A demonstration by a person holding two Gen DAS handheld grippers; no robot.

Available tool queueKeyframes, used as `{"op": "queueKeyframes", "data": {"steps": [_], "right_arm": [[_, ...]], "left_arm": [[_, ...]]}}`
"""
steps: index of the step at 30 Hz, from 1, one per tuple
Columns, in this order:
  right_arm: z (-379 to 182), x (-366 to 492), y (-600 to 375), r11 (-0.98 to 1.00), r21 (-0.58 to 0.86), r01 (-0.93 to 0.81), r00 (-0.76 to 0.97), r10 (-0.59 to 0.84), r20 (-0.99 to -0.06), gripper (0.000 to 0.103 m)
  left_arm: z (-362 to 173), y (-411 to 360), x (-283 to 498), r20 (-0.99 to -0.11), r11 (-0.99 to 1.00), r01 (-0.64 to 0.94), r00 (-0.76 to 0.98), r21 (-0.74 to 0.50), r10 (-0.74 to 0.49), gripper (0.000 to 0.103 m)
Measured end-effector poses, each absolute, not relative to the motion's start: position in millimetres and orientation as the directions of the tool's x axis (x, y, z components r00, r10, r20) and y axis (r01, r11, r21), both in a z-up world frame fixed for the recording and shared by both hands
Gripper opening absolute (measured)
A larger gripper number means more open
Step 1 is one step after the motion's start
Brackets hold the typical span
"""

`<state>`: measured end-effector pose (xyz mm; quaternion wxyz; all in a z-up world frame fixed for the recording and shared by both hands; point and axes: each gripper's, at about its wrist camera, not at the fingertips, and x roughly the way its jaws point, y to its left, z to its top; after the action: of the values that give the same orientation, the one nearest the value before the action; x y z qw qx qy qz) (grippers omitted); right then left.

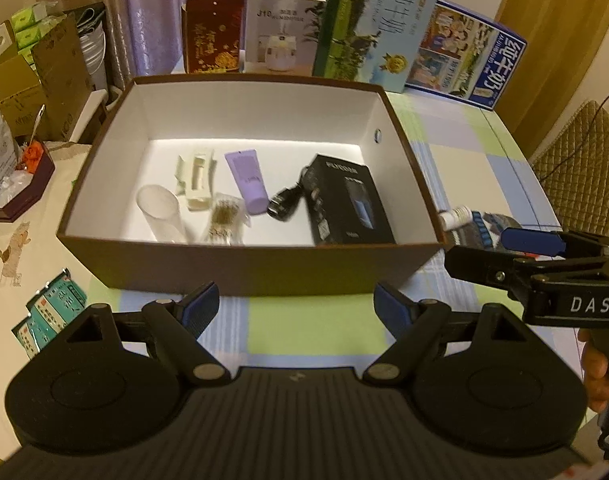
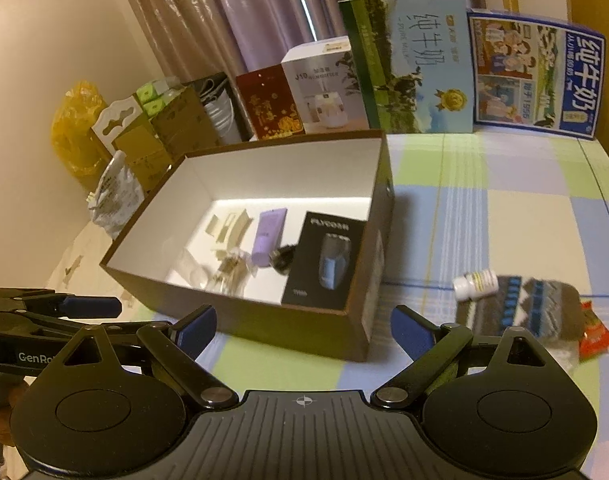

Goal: Organize objects
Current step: 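Withdraw both tools from the box toward the remaining items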

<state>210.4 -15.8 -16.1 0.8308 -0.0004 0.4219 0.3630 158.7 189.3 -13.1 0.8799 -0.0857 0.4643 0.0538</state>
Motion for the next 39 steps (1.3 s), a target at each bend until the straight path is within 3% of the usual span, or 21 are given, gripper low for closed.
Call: {"op": "queueKeyframes", "data": {"steps": [19,39], "right_arm": [[-22,191,-84,0.743,0.307,-0.594,0.351,0.583,-0.732,0.092],[-39,205,-175,0.83,0.294,-0.474,0.378,0.493,-0.784,0.092]], "left_arm": [[-19,127,138,-0.844,0.981,-0.167,0.536,-0.098,0.007,0.082],[-38,51,153,-0.864,0.991,-0.085,0.501,-0.102,-0.046,0.082]]}}
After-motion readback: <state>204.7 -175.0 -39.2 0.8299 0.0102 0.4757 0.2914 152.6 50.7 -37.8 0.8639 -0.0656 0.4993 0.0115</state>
